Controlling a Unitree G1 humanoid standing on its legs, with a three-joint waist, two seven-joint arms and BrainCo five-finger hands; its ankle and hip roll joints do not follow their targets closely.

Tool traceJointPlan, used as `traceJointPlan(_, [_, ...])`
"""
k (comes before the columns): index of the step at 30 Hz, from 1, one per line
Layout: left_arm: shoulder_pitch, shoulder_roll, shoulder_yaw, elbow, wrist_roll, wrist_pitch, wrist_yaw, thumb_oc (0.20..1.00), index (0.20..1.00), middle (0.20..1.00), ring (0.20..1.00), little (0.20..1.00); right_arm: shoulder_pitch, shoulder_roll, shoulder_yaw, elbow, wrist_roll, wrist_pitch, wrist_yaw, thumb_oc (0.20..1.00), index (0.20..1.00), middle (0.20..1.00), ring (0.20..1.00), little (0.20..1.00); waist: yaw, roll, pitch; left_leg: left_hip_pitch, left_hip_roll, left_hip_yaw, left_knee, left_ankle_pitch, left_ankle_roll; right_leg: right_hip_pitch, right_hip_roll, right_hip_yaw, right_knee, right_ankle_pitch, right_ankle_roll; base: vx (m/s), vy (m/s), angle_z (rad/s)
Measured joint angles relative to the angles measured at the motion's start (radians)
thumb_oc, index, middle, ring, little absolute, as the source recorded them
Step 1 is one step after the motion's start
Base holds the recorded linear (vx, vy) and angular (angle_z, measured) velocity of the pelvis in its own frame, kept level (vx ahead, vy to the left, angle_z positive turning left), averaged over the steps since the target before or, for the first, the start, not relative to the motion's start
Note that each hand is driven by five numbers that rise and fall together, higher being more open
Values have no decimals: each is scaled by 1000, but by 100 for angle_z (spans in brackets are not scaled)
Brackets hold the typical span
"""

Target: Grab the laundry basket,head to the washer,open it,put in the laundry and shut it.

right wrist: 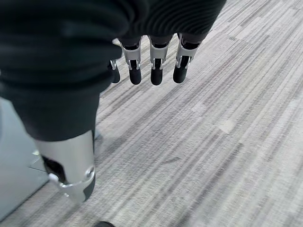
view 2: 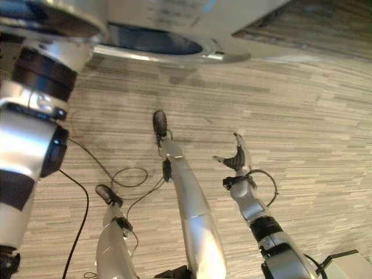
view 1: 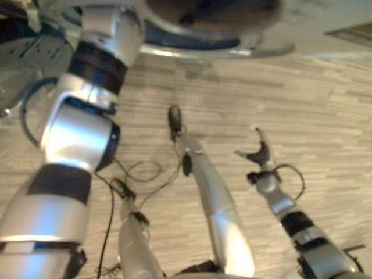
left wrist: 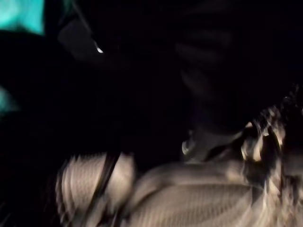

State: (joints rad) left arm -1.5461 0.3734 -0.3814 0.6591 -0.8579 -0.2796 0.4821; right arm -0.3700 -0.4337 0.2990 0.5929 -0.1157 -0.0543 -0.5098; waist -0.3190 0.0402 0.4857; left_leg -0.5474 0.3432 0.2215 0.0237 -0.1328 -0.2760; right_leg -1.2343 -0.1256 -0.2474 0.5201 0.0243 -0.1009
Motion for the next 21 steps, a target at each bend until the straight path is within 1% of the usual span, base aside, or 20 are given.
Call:
traceJointPlan(1, [28,-17,-9,-9,0,0,-4,1000,1000,1000,1000,1000,1,3,7,14,0,7,6,1000,1000,1000,1000,1000,5,10,-4,12,-7,-2,-27,17,-1,2,-8,-3,2,0,0,-33,45,12])
traceJointPlan(3, [74,-29,-8,-47,5,-1,-6,1000,1000,1000,1000,1000,1,3,7,26,1,7,8,1000,1000,1000,1000,1000,16,17,-5,34,-16,-3,-56,32,-1,14,-15,-3,1,0,0,-45,48,9])
traceJointPlan(7, [231,-33,-17,-165,67,5,-21,1000,1000,1000,1000,1000,25,0,21,20,1,5,20,1000,1000,1000,1000,1000,34,53,-29,60,-30,-23,-118,66,5,30,-34,-11,0,-3,4,-30,55,15])
traceJointPlan(9, [285,-24,-29,-202,107,10,-34,1000,1000,1000,1000,1000,34,3,30,10,0,2,30,1000,1000,1000,1000,1000,41,58,-31,60,-36,-25,-120,71,5,30,-41,-10,0,-3,4,-16,86,8])
traceJointPlan(11, [374,30,-23,-281,174,13,-57,1000,1000,1000,1000,1000,38,4,36,13,-1,2,42,1000,1000,1000,1000,1000,36,60,-32,76,-38,-22,-121,74,3,38,-41,-10,6,-3,4,-16,68,-2])
traceJointPlan(13, [427,46,-26,-286,214,17,-78,1000,1000,1000,1000,1000,50,1,40,14,-2,2,50,1000,1000,1000,1000,1000,41,62,-33,93,-37,-23,-121,74,3,56,-39,-8,9,-9,6,-17,84,-2])
traceJointPlan(14, [505,64,-28,-320,260,21,-107,1000,1000,1000,1000,1000,59,1,40,13,-2,1,60,1000,1000,1000,1000,1000,40,63,-34,115,-37,-22,-121,75,2,74,-39,-8,13,-10,6,-20,128,-2])
traceJointPlan(15, [643,70,-31,-419,304,10,-139,1000,1000,1000,1000,1000,69,0,37,18,-2,0,68,1000,1000,1000,1000,1000,42,63,-34,148,-38,-24,-122,74,2,105,-40,-8,17,-15,8,-3,115,0])
traceJointPlan(17, [801,71,-30,-487,327,-2,-171,1000,1000,1000,1000,1000,80,0,35,49,-2,-2,77,1000,1000,1000,1000,1000,58,64,-34,187,-40,-41,-122,74,3,154,-48,-10,25,-28,17,7,57,18])
traceJointPlan(18, [864,72,-29,-493,327,-9,-185,1000,1000,1000,1000,1000,92,0,34,59,-3,-2,79,1000,1000,1000,1000,1000,65,69,-42,200,-43,-49,-122,73,5,172,-57,-9,34,-40,26,5,38,40])
traceJointPlan(19, [955,75,-29,-491,327,-15,-200,1000,1000,1000,1000,1000,115,-2,24,72,-3,-5,82,1000,1000,1000,1000,1000,79,81,-70,198,-53,-70,-121,72,6,178,-69,-11,38,-61,45,9,78,34])
traceJointPlan(21, [1086,100,-25,-491,326,-19,-224,1000,1000,1000,1000,1000,131,-3,16,113,-3,-6,97,1000,1000,1000,1000,1000,106,86,-103,205,-57,-81,-114,72,6,193,-79,-10,47,-67,50,-30,61,24])
